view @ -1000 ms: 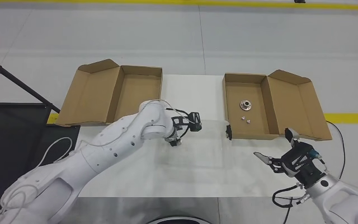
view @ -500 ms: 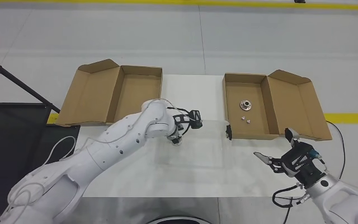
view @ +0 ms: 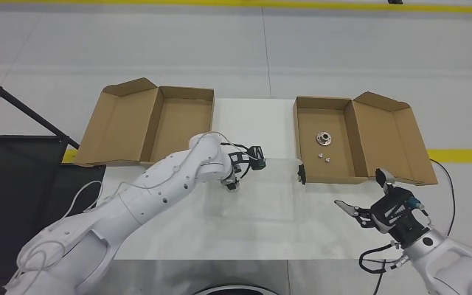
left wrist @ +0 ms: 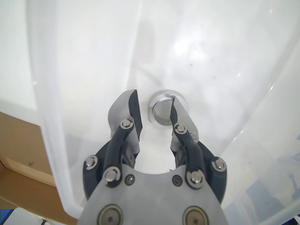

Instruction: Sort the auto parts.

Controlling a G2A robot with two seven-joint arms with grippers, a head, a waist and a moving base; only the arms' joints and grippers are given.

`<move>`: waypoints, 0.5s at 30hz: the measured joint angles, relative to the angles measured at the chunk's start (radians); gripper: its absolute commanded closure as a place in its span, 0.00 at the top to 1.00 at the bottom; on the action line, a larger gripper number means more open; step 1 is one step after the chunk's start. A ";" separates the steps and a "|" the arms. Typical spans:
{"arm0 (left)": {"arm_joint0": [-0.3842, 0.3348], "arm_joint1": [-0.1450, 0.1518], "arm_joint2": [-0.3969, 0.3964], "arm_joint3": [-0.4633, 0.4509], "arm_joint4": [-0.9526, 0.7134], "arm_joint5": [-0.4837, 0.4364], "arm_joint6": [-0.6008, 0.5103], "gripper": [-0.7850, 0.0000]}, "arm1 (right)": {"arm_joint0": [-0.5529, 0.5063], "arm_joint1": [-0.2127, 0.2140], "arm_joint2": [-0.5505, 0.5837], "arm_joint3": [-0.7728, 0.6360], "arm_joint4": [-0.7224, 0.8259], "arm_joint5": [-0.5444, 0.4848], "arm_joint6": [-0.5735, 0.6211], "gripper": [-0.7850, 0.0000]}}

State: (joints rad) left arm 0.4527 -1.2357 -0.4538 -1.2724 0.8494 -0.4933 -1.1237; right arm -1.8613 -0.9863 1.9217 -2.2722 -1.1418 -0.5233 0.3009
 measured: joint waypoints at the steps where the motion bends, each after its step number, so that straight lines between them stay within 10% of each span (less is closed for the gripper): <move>1: 0.001 -0.001 -0.001 0.002 0.001 -0.001 0.000 0.45 | 0.000 0.000 0.000 0.000 0.000 0.000 0.000 1.00; 15: 0.016 0.005 -0.051 -0.028 -0.005 -0.013 -0.018 0.45 | 0.000 0.000 0.000 0.000 0.000 0.000 0.000 1.00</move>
State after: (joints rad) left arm 0.4690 -1.2305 -0.5050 -1.3000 0.8442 -0.5060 -1.1418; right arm -1.8613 -0.9863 1.9217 -2.2722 -1.1418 -0.5233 0.3009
